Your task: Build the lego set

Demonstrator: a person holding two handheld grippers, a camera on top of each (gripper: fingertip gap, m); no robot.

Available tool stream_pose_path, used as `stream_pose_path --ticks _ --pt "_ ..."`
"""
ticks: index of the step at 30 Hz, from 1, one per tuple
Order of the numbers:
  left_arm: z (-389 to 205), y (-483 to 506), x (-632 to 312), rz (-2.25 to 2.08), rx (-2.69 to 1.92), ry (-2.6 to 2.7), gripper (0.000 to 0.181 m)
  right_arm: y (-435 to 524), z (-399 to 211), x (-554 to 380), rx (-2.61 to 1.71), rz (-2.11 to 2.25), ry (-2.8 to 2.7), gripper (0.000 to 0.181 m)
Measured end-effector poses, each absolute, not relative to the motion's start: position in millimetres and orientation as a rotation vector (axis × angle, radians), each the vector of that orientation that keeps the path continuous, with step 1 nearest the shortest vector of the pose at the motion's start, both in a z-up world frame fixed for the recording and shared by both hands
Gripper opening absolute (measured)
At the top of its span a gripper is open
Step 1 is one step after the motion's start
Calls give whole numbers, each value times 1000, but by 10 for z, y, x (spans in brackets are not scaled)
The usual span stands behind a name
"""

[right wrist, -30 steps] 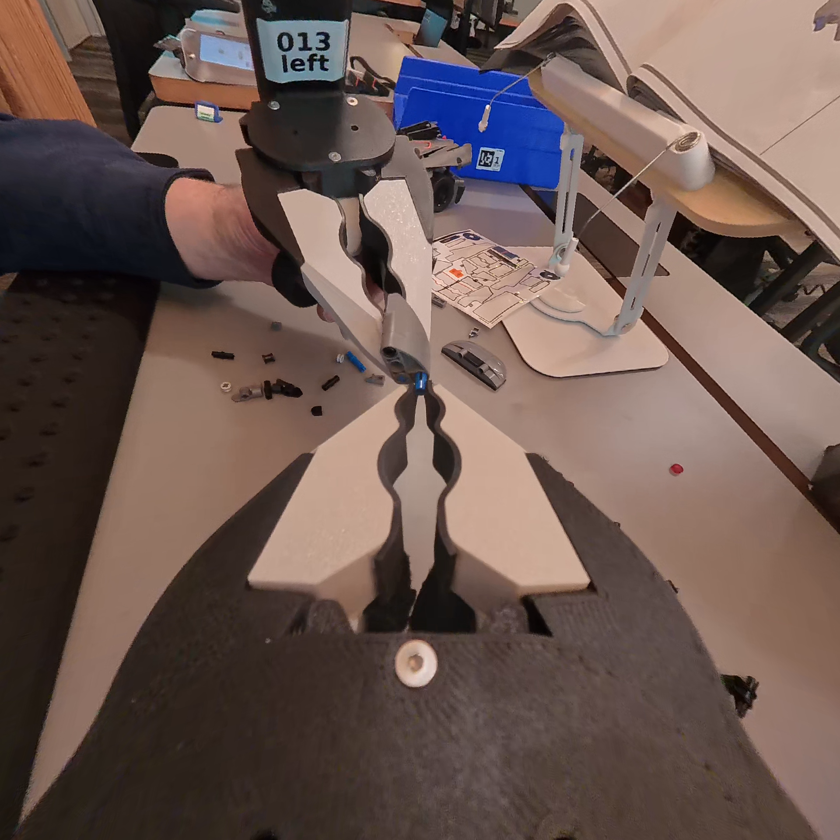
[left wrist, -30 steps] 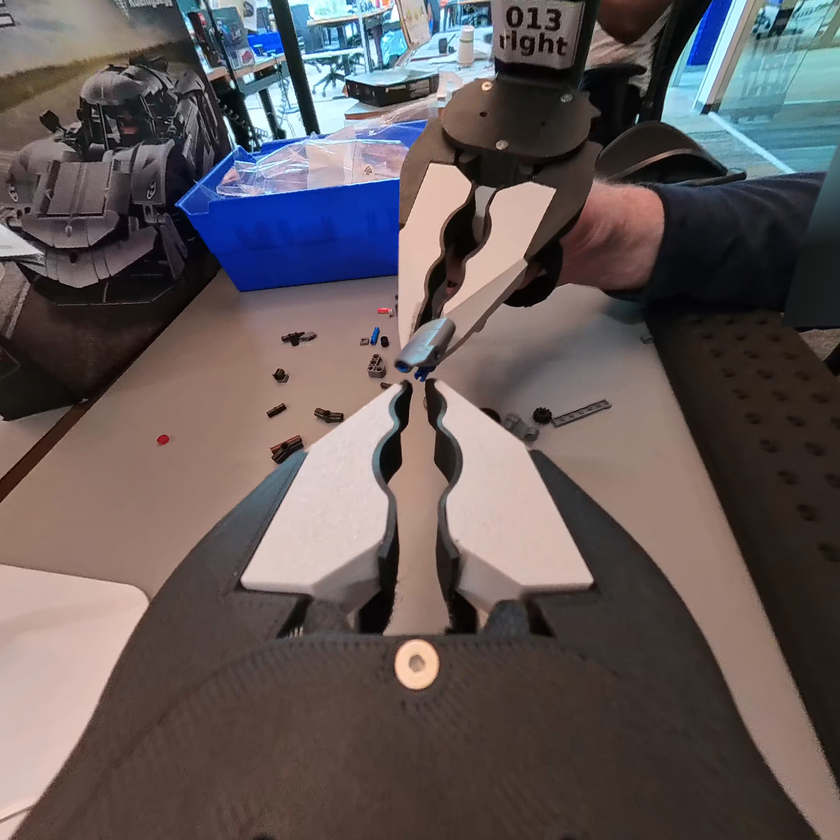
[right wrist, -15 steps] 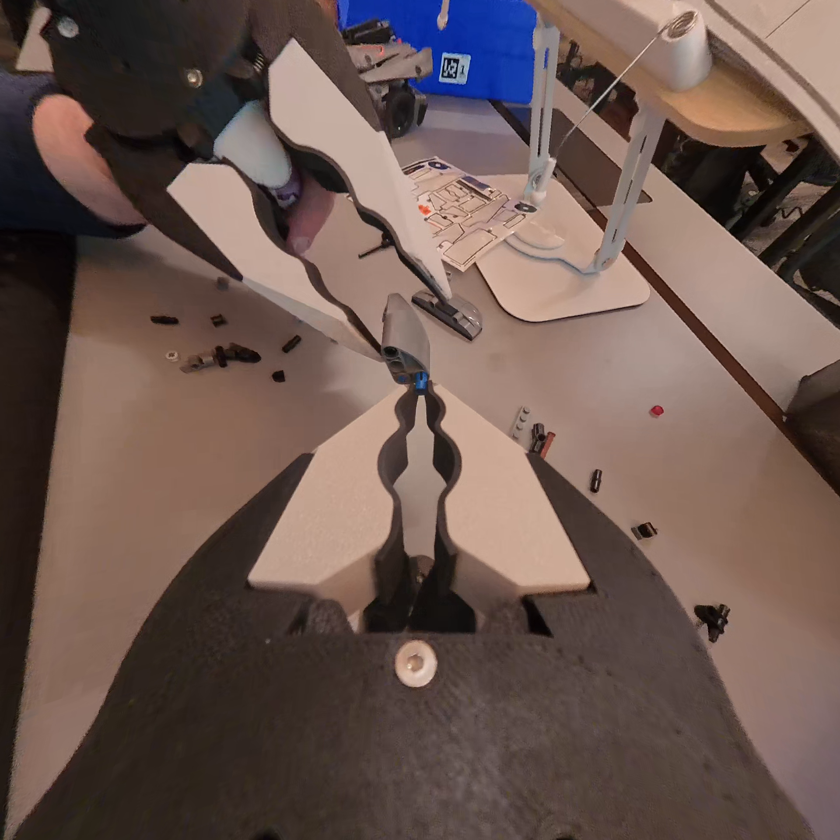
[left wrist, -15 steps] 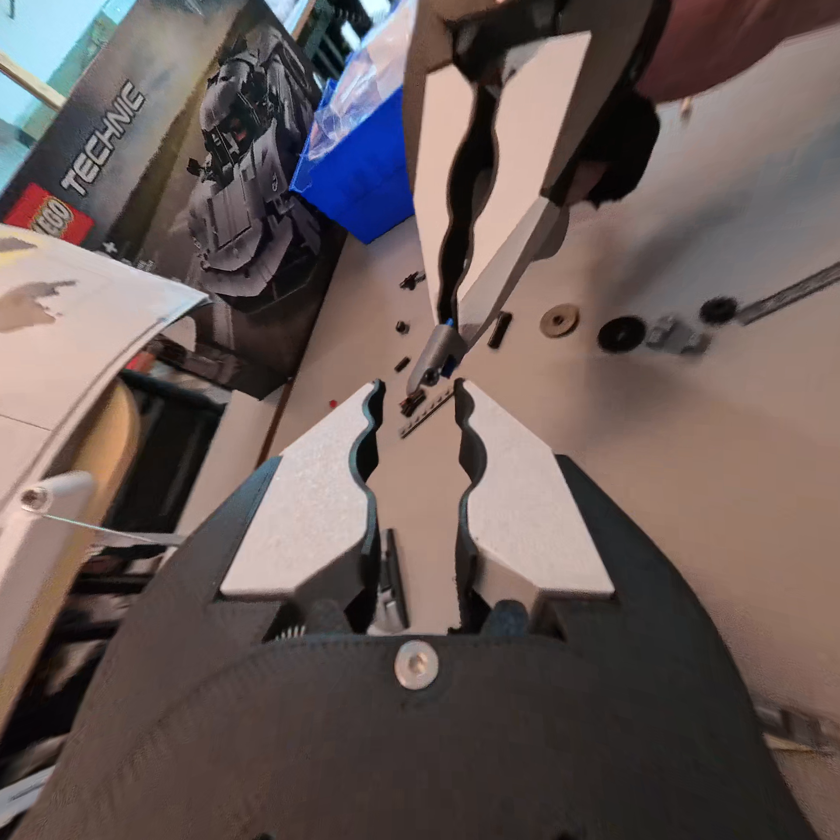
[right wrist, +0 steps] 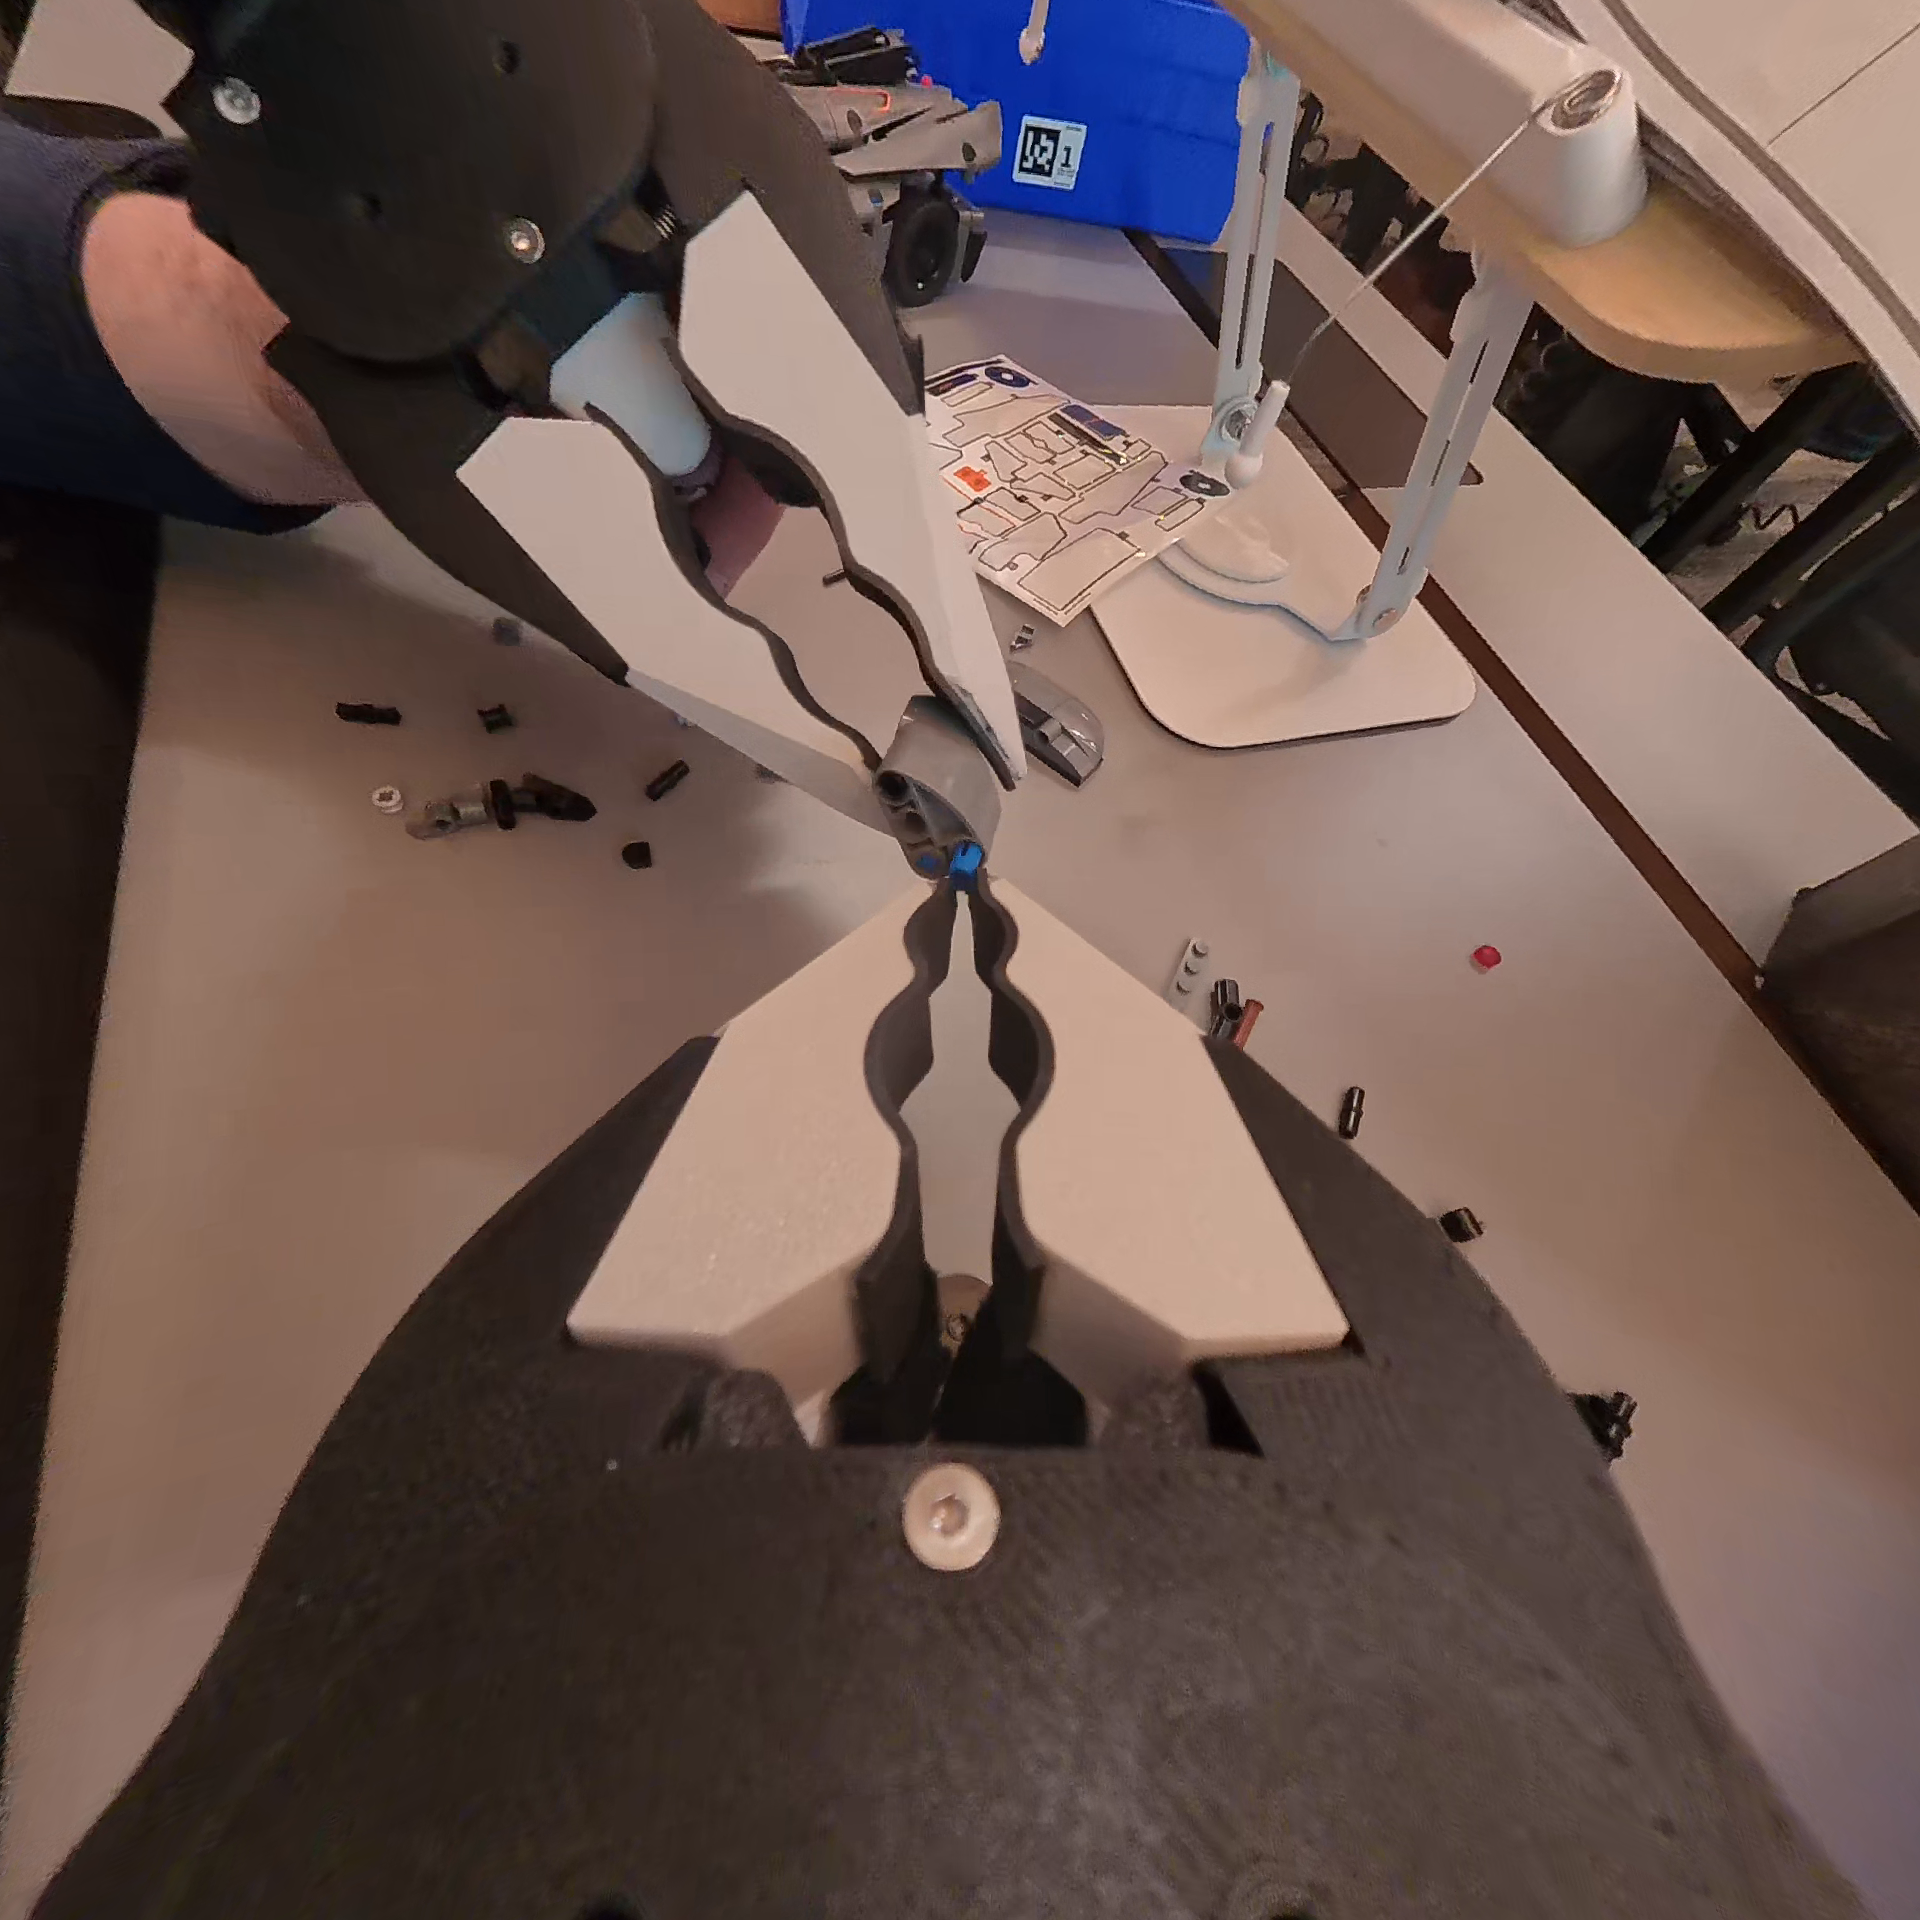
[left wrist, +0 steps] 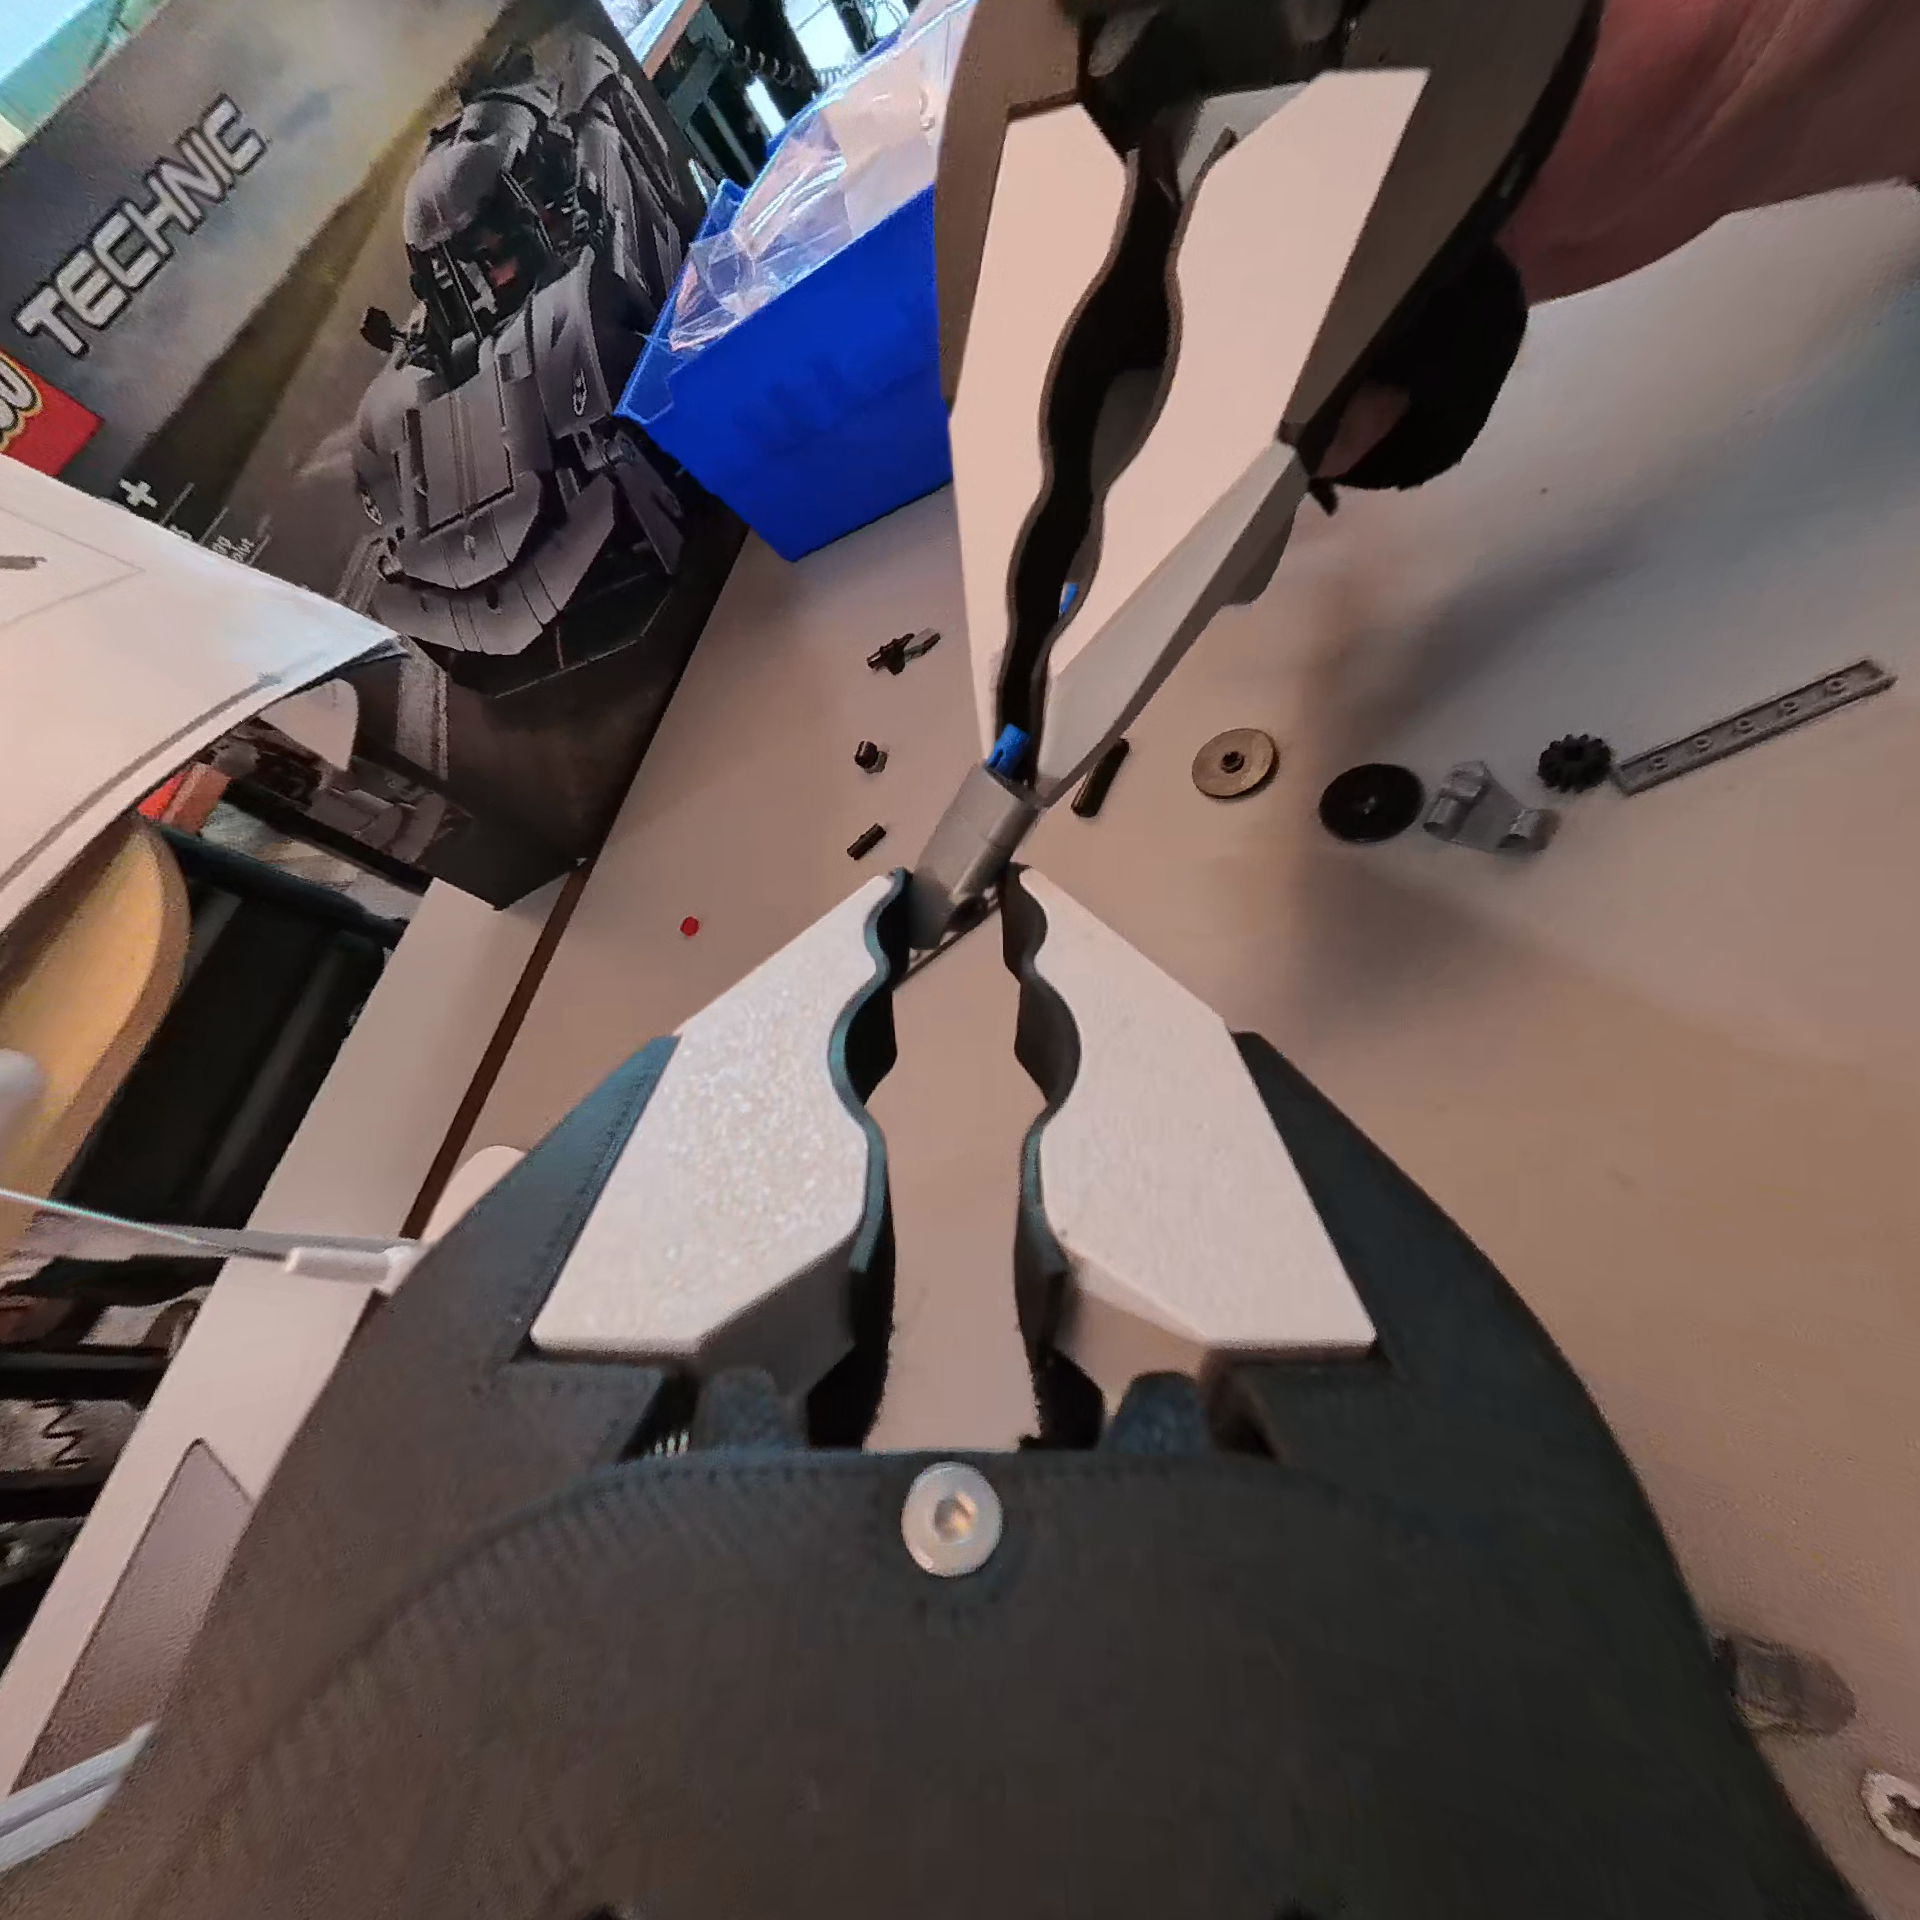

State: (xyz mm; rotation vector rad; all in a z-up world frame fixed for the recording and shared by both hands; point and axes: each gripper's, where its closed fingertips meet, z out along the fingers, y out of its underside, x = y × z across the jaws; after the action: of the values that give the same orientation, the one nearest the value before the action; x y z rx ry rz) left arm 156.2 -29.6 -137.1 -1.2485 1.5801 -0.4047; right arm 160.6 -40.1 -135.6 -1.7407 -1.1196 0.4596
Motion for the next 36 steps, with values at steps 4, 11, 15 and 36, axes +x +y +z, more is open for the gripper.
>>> stream_pose_path --ticks 4,11,15,36 --pt "-1387 -295 1554 -434 -1261 1581 8 -434 -1276 1582 -1700 489 -1115 0" --pt "-1410 -307 1567 -457 -1270 1582 4 -473 -1253 1541 -1680 510 -1131 0" --pt "-1399 -310 1566 -473 -1276 1577 4 -475 -1257 1536 -1679 507 -1134 0" --pt "-1386 -388 1641 -592 -1299 1550 4 -481 -1254 1483 -1677 565 -1116 14"
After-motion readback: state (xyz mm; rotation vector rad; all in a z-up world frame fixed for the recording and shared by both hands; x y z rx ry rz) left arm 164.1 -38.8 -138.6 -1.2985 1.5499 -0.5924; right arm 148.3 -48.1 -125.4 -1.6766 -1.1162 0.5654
